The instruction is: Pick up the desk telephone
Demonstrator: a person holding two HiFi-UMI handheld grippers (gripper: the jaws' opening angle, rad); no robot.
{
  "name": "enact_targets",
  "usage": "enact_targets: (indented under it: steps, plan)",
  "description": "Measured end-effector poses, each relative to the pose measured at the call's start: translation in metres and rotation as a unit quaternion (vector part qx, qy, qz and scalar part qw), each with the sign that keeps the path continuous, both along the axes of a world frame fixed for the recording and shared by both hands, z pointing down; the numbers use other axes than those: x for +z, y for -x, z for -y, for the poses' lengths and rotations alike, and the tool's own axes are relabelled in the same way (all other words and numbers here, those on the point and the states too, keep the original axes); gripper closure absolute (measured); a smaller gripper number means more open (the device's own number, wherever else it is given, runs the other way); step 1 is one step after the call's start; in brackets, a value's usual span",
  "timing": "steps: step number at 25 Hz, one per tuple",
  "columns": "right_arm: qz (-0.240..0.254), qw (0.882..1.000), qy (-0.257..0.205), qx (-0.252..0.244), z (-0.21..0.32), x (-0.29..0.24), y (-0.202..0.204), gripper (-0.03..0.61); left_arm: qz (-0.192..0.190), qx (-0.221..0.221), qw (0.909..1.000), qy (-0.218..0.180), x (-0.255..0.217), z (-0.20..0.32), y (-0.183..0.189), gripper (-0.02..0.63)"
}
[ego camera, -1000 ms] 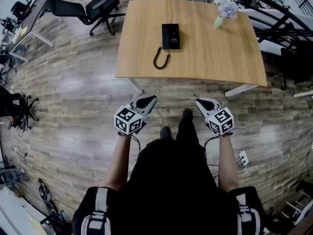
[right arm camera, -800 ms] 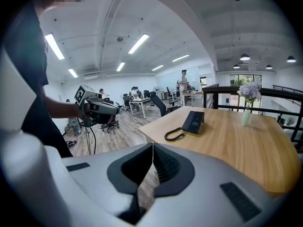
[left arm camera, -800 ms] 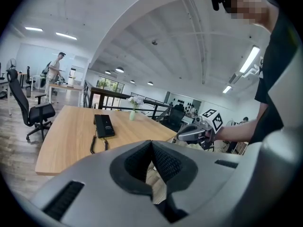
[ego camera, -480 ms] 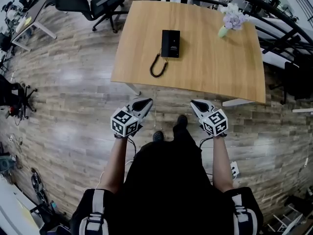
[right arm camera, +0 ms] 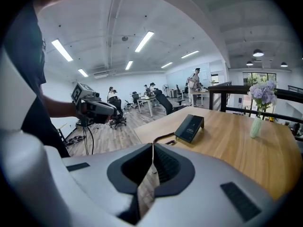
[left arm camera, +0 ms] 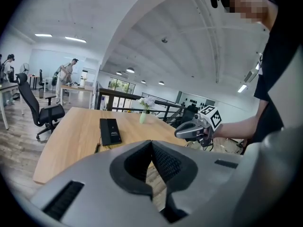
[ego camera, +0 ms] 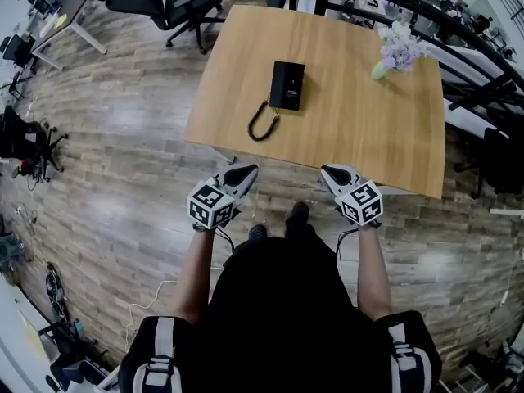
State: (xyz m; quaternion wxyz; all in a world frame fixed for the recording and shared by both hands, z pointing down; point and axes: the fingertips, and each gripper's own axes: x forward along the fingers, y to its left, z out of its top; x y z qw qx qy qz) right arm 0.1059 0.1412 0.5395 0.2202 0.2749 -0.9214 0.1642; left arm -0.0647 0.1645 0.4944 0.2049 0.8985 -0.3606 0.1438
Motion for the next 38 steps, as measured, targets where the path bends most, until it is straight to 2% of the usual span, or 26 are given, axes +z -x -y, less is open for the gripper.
enact_targets:
  steps: [12,16,23,30,38]
  plan:
    - [0.002,0.999,0.004,-0.043,0.033,0.006,-0.016,0.554,0.002,-0.054,0.9985,0.006,0.003,0.024,-0.013,0.592]
    - [0.024,0.998,0.014,-0.050,0.043,0.005,-0.028,0.554,-0.003,-0.070,0.9975,0.005,0.004,0.030,-0.027,0.592]
    - [0.026,0.997,0.023,-0.067,0.052,0.012,-0.051,0.554,0.010,-0.072,0.9973,0.007,0.012,0.030,-0.057,0.592]
    - [0.023,0.996,0.025,-0.078,0.055,0.014,-0.054,0.554,0.006,-0.092,0.9956,0.016,0.016,0.029,-0.053,0.592]
    - [0.023,0.997,0.030,-0.068,0.062,0.017,-0.057,0.554,0.007,-0.082,0.9964,0.023,0.018,0.040,-0.054,0.592]
